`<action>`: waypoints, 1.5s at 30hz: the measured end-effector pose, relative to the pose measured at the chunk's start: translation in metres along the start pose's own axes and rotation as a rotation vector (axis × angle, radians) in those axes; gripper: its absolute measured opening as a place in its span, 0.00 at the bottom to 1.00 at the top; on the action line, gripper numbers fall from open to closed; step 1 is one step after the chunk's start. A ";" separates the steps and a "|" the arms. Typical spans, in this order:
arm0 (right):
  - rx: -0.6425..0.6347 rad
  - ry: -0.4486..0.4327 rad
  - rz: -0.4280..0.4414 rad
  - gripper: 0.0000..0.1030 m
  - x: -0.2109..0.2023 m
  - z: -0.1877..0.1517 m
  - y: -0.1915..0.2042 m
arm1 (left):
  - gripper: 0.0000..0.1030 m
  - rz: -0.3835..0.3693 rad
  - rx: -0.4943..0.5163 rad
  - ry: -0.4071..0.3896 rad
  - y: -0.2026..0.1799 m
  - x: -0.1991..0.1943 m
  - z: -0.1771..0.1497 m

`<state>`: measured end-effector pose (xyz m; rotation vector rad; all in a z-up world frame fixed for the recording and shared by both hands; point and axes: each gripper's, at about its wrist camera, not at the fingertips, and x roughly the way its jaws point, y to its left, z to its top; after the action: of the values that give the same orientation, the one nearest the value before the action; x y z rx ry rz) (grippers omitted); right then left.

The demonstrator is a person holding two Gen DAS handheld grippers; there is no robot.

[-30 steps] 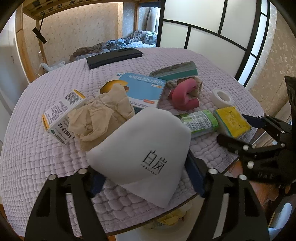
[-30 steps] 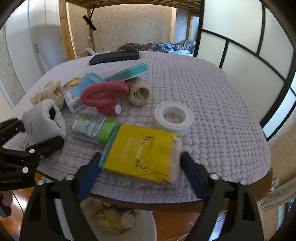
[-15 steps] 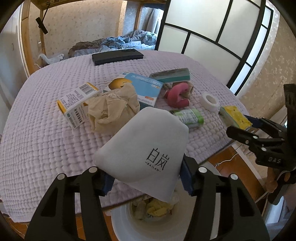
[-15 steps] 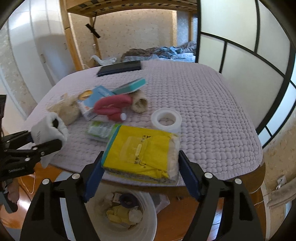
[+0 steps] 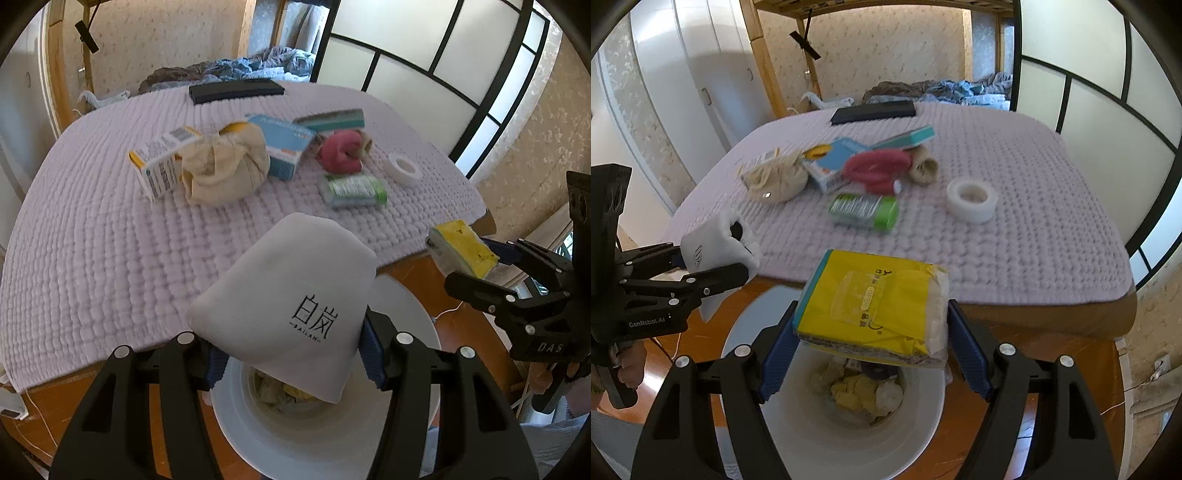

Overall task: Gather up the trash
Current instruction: 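Carry the cloth bag in the left gripper while the right carries the yellow pack over the bin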

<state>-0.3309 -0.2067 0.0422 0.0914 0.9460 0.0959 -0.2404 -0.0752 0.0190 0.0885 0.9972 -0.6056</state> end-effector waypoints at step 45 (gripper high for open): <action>-0.001 0.112 -0.029 0.73 0.030 -0.046 0.008 | 0.57 0.118 0.003 0.165 -0.018 0.037 -0.061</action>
<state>-0.3511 -0.1935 -0.0074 0.0715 1.0584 0.0754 -0.2810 -0.0859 -0.0412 0.2014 1.1425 -0.4972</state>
